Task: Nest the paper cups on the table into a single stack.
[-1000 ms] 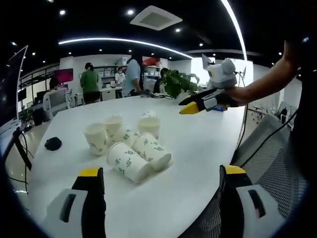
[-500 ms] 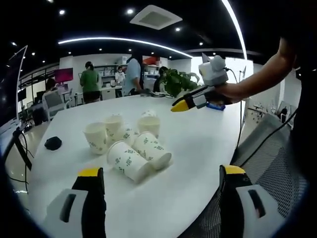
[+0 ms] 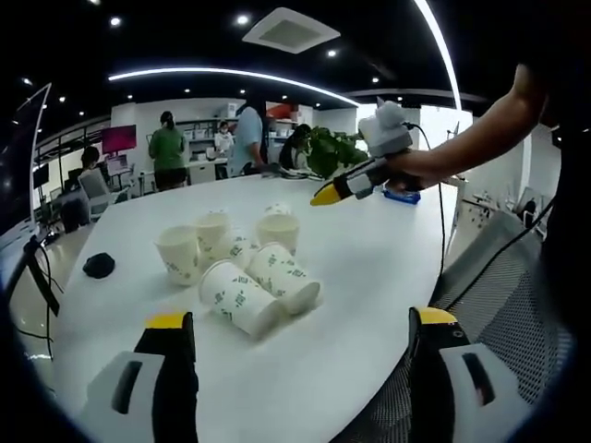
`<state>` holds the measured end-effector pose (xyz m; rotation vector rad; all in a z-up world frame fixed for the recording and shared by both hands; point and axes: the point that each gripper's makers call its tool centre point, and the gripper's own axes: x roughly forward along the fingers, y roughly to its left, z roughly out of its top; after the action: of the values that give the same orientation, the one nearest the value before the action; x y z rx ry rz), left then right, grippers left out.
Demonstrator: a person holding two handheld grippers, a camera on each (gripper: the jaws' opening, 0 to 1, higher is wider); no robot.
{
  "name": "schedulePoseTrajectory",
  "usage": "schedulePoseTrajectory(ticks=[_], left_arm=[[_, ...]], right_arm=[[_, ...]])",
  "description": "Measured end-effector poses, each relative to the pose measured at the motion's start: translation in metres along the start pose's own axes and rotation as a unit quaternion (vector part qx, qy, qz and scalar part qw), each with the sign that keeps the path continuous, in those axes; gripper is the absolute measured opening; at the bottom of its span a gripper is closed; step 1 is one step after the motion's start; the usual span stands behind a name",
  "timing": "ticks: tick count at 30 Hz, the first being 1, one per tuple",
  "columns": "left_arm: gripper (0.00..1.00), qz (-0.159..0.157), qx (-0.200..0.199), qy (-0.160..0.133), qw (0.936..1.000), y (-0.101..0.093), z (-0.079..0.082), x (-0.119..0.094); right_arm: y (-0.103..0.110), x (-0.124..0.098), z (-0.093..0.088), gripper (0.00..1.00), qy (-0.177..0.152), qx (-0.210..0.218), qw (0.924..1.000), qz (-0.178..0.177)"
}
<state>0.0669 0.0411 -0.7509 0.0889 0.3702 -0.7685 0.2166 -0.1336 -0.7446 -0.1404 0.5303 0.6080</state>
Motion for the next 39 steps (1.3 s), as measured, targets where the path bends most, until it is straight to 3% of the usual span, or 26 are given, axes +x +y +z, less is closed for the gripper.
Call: schedulePoseTrajectory(ticks=[3, 11, 39], left_arm=[[0.96, -0.002, 0.002, 0.002, 1.0, -0.001, -0.001, 0.0], [0.95, -0.001, 0.002, 0.001, 1.0, 0.0, -0.001, 0.0], [0.94, 0.008, -0.001, 0.003, 1.0, 0.003, -0.001, 0.001]], right_arm=[[-0.01, 0.005, 0.006, 0.24, -0.003, 0.013, 0.9999, -0.007], [-0.007, 0.012, 0.013, 0.24, 0.002, 0.019, 0.9998, -0.006], [0.0, 0.046, 0.006, 0.16, 0.051, 0.02, 0.9985, 0.01]])
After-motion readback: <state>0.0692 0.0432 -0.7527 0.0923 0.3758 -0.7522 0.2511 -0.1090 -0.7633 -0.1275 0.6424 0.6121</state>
